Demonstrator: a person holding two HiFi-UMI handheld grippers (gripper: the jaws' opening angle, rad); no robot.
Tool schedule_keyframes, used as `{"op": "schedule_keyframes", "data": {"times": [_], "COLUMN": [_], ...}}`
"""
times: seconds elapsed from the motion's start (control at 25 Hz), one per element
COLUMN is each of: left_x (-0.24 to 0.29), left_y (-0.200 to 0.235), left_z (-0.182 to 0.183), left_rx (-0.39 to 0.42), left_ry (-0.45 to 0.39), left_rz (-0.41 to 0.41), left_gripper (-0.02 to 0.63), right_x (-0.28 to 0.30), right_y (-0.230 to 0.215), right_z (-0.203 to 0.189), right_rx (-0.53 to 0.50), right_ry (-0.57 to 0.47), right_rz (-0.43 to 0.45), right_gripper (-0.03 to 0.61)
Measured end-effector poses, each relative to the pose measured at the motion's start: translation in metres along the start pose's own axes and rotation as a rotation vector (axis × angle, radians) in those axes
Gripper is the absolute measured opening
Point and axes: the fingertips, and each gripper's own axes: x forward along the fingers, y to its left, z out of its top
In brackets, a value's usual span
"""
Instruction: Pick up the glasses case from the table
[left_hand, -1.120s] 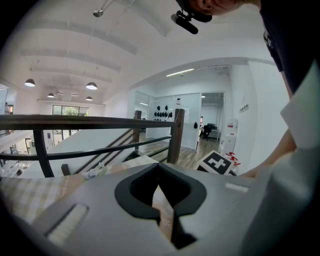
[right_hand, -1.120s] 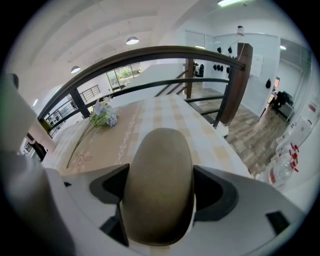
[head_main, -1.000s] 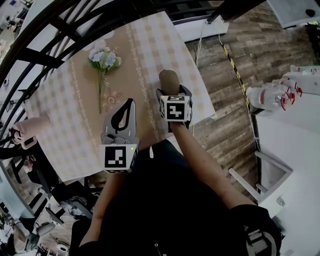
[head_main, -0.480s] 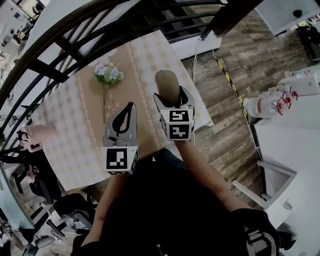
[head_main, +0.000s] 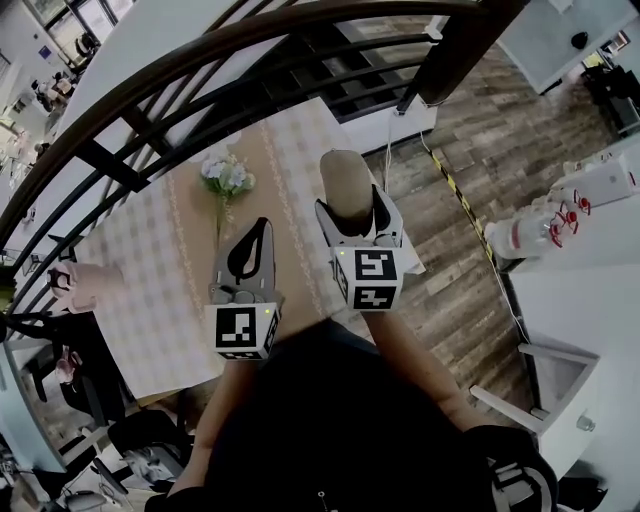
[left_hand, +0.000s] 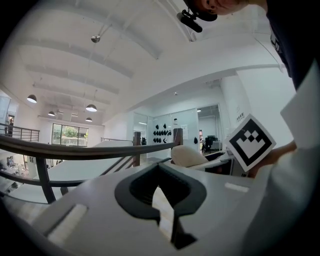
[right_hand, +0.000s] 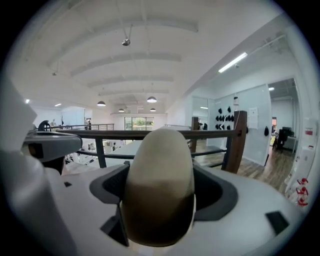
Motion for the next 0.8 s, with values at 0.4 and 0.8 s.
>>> {"op": "schedule_keyframes", "data": {"times": [0.4, 0.8], "left_x": [-0.008, -0.014], "left_y": [0.014, 0.013], "left_z": [0.045, 0.081], "left_rx": [0.020, 0.044], "left_ry": [-0.078, -0.153], "left_rz": [0.055, 0.073], "left_gripper": [0.011, 0.011], "right_x": [-0.026, -0.054], "right_y": [-0.005, -0.003], "right_z": [0.051, 0.102], "right_rx": [-0.049, -0.083], "right_ry": [-0.161, -0.376], "right_rz": [-0.032, -0.026], "right_gripper": [0.377, 0.377]}}
